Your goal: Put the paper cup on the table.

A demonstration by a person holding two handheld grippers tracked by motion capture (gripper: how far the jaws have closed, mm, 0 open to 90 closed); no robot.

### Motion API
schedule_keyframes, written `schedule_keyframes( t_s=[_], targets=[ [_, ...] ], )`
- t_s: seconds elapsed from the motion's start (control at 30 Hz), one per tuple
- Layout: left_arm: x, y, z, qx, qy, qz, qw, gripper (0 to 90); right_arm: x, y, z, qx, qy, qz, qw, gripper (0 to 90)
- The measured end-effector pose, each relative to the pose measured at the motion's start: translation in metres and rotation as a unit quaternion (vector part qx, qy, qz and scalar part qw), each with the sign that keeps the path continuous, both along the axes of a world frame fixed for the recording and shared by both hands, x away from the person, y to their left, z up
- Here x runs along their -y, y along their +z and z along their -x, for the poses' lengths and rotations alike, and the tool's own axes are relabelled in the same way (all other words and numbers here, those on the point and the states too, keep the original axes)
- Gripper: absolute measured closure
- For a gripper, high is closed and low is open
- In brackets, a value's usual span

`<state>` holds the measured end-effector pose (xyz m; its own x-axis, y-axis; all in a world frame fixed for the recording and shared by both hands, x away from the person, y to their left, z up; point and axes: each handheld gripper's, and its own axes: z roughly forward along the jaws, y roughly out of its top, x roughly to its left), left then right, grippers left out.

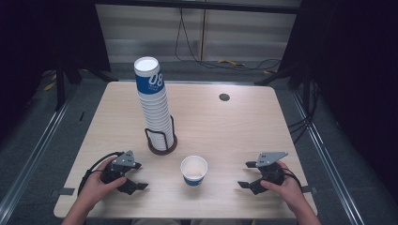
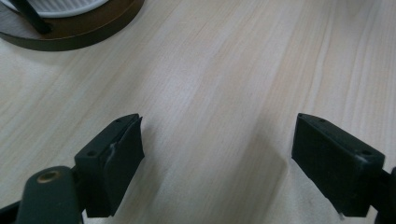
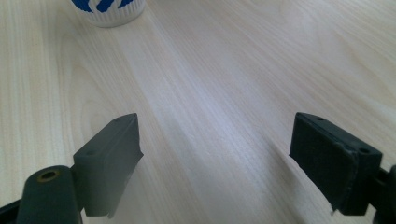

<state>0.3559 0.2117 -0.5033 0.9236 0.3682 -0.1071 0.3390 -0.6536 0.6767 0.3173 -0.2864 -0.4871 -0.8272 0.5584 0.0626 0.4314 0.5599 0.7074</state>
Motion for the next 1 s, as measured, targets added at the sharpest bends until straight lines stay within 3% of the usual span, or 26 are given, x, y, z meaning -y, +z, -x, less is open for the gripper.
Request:
schedule_keyframes(
  t_s=[0.27,0.53,1.0],
  targets=[
    [-0.004,-0.007,0.004,0.039,-0.012,0.014,0.9991,14.7,0.009,-0.007,0.000,0.006,-0.014,0.019,0.9997,15.5],
    [-0.006,-0.012,0.004,0.047,-0.010,0.032,0.9984,11.5,0.010,-0.012,0.002,0.019,-0.021,0.022,0.9993,13.5],
    [-0.005,-0.012,0.003,0.047,-0.011,0.030,0.9984,9.3,0.012,-0.014,0.004,0.024,-0.032,0.016,0.9991,12.9]
  ],
)
